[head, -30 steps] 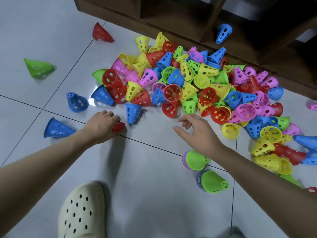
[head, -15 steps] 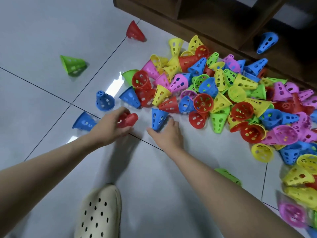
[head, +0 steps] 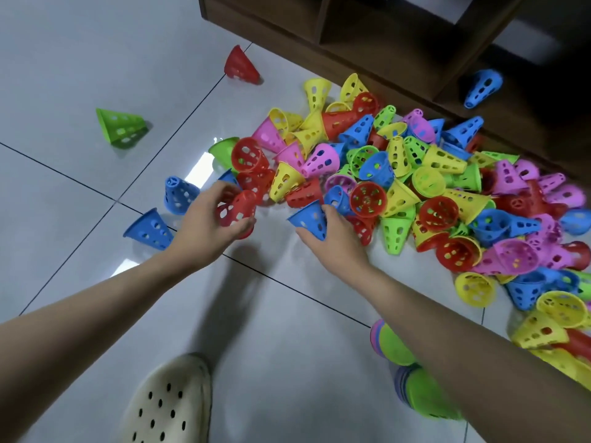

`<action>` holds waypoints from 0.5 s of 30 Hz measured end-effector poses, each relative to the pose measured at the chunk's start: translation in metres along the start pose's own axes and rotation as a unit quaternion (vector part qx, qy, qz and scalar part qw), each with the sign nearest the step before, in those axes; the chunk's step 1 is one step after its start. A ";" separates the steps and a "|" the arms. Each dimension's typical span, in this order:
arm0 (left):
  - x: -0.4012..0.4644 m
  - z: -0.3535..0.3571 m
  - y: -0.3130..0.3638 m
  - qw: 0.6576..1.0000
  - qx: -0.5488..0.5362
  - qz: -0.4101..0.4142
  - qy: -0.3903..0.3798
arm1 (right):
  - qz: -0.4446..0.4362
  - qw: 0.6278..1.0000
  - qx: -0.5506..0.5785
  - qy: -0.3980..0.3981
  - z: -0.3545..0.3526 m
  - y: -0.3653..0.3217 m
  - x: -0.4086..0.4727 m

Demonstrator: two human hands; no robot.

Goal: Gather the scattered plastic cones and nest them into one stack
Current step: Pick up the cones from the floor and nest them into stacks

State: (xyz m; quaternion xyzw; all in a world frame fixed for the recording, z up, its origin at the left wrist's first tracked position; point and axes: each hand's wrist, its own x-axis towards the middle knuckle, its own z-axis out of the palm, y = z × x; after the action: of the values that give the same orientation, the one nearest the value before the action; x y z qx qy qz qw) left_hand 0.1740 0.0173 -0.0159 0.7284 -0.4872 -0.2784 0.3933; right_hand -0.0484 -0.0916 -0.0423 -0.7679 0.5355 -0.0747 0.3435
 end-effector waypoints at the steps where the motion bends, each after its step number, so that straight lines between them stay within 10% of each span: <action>1: 0.001 0.006 0.006 1.000 -0.009 0.008 -0.003 | -0.012 1.000 0.011 -0.007 -0.016 0.004 -0.009; 15: -0.025 0.101 0.089 0.976 -0.097 0.135 -0.143 | 0.011 0.999 -0.044 0.018 -0.187 0.055 -0.178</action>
State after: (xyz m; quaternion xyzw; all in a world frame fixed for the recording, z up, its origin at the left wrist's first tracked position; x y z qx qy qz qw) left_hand 0.0417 -0.0087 0.0057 0.5669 -0.6031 -0.3697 0.4222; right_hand -0.2556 -0.0303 0.1103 -0.7751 0.5522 -0.0611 0.3010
